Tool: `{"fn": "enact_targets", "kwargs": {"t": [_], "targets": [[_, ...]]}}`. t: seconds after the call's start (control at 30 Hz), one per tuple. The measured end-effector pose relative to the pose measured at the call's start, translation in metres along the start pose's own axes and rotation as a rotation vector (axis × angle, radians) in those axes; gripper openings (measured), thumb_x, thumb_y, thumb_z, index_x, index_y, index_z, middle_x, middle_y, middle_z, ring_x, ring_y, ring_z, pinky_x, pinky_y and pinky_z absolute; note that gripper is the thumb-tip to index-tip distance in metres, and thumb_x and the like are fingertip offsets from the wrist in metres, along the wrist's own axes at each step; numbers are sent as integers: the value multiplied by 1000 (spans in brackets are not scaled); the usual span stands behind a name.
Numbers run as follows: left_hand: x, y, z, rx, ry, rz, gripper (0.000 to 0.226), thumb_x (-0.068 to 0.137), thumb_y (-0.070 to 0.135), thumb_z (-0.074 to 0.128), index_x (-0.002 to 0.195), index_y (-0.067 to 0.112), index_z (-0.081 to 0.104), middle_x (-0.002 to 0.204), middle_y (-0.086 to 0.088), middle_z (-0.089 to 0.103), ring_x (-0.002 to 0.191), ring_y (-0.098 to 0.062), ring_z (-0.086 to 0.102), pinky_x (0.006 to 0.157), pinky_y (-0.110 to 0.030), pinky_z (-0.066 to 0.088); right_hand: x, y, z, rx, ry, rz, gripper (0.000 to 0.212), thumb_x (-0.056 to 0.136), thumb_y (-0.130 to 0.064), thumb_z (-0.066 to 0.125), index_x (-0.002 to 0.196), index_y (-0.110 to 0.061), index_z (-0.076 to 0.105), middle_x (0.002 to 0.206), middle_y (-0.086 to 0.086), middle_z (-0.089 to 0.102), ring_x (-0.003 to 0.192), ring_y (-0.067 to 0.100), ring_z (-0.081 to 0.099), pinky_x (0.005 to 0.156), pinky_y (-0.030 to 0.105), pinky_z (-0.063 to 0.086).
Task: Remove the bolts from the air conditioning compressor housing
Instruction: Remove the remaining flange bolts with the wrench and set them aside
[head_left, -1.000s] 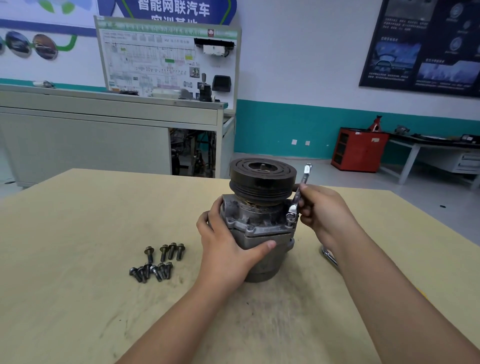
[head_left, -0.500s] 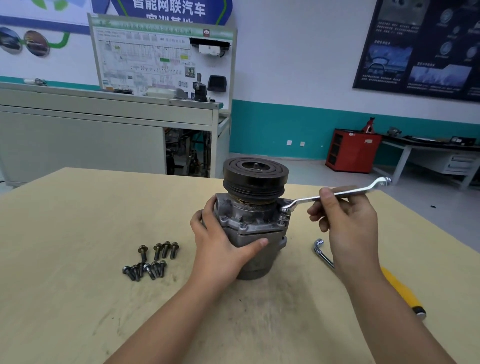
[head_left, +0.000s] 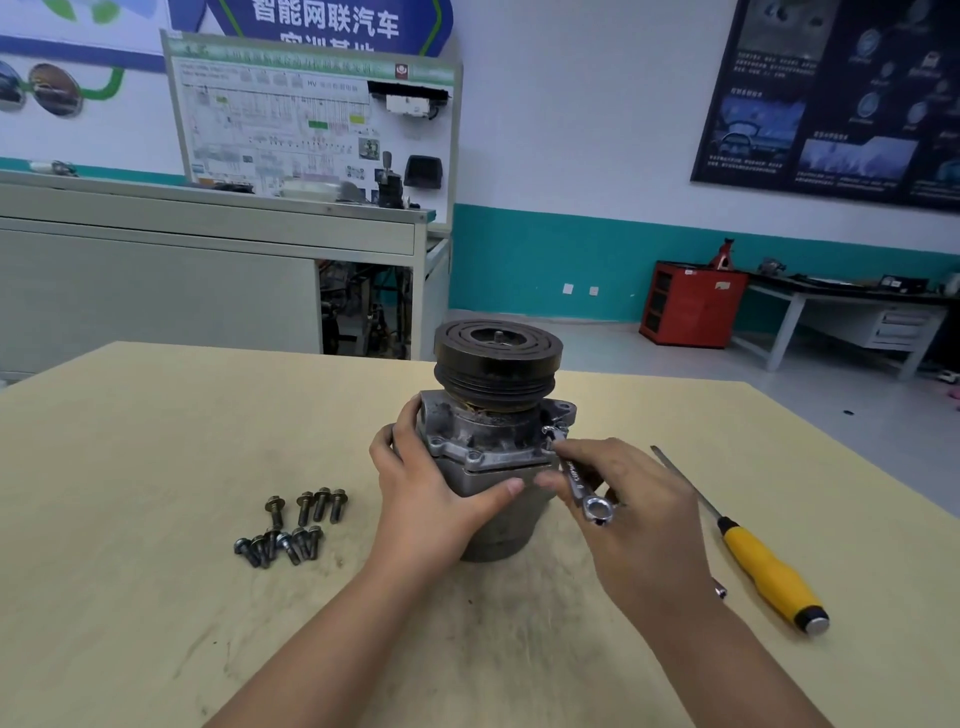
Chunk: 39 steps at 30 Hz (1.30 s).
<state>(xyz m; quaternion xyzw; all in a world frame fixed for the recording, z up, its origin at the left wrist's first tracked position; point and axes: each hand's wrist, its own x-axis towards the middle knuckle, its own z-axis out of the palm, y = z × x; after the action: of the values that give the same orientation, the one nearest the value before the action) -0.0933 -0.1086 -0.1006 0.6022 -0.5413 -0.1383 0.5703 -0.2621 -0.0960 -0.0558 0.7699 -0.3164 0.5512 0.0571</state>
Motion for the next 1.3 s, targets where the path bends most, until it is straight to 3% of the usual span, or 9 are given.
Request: {"fn": "enact_targets", "kwargs": {"t": [0.07, 0.17, 0.23, 0.33, 0.47, 0.6, 0.73, 0.93, 1.3], "targets": [[0, 0, 0, -1, 7, 5, 120, 54, 50, 87, 143, 40, 7, 139, 8, 12, 129, -11, 28, 104, -21, 25, -1, 1, 0, 10, -11, 16, 33, 64, 7, 83, 93, -4, 73, 81, 2, 71, 71, 13, 64, 66, 24, 49], [0, 0, 0, -4, 5, 1, 119, 54, 50, 86, 143, 40, 8, 139, 8, 12, 129, -12, 28, 104, -20, 24, -1, -1, -4, 111, -38, 89, 33, 66, 5, 82, 94, -10, 73, 84, -11, 68, 75, -2, 60, 68, 11, 47], [0, 0, 0, -12, 4, -1, 118, 53, 50, 84, 143, 39, 8, 139, 8, 11, 128, -10, 28, 104, -20, 23, 0, 1, -9, 305, -74, 196, 34, 68, 5, 78, 90, -21, 70, 78, -20, 68, 75, -6, 60, 67, 6, 44], [0, 0, 0, -11, 7, 0, 119, 52, 51, 82, 144, 37, 8, 139, 7, 11, 128, -8, 25, 104, -19, 21, 1, 6, -15, 595, -96, 375, 35, 70, -1, 73, 84, -33, 72, 76, -13, 71, 71, 1, 64, 66, 10, 48], [1, 0, -1, -1, 12, 6, 119, 54, 48, 84, 144, 36, 8, 135, 9, 11, 124, -7, 25, 105, -19, 20, 2, 21, -17, 805, -104, 532, 21, 69, -28, 64, 86, -29, 77, 84, 0, 70, 69, 8, 59, 54, 14, 40], [1, 0, -1, -10, 8, 14, 119, 54, 48, 84, 144, 36, 8, 133, 11, 12, 120, -1, 22, 104, -19, 21, 1, 36, -10, 934, -44, 632, 25, 78, -36, 60, 89, -19, 74, 106, -6, 65, 77, 10, 59, 49, 18, 38], [0, 0, -1, -5, 6, 7, 119, 54, 49, 85, 144, 36, 7, 137, 10, 12, 123, -5, 25, 104, -20, 22, 8, 40, -4, 1120, -29, 778, 25, 85, -31, 48, 86, -19, 70, 102, 0, 71, 72, 15, 65, 46, 19, 40], [0, 0, -1, -2, -2, 1, 118, 53, 53, 82, 142, 42, 5, 137, 13, 10, 131, -12, 25, 103, -20, 22, 28, 42, 8, 1122, 42, 920, 19, 96, -25, 42, 91, -12, 55, 82, 3, 72, 55, 10, 61, 40, 16, 38], [-1, -1, -1, -17, 16, 23, 118, 53, 48, 85, 142, 42, 7, 120, 22, 8, 117, 1, 22, 102, -18, 21, 56, 47, 30, 1185, 130, 1011, 25, 104, -18, 31, 84, -10, 43, 63, 11, 69, 42, 12, 56, 41, 18, 45]]}}
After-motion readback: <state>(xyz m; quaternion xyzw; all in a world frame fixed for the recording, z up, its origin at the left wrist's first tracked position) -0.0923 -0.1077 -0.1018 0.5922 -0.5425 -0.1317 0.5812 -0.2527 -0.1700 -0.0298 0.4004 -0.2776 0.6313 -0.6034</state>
